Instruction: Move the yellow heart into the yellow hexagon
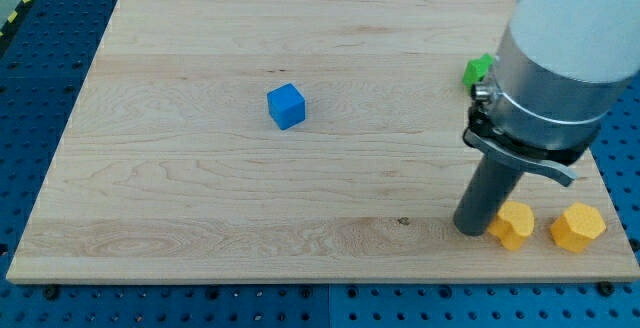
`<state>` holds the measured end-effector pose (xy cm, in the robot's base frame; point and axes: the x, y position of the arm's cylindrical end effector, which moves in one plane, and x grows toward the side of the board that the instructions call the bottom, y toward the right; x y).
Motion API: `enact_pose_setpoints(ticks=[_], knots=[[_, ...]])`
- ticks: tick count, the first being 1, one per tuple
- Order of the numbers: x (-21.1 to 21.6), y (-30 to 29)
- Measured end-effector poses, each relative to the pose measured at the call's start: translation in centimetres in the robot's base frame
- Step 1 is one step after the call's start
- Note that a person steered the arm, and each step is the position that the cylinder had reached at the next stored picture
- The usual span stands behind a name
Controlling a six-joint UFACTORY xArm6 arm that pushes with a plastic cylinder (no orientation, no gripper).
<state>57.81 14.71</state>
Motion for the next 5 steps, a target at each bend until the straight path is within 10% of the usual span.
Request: enact_pose_setpoints(ticks=[5], knots=[[0.0,1.8]])
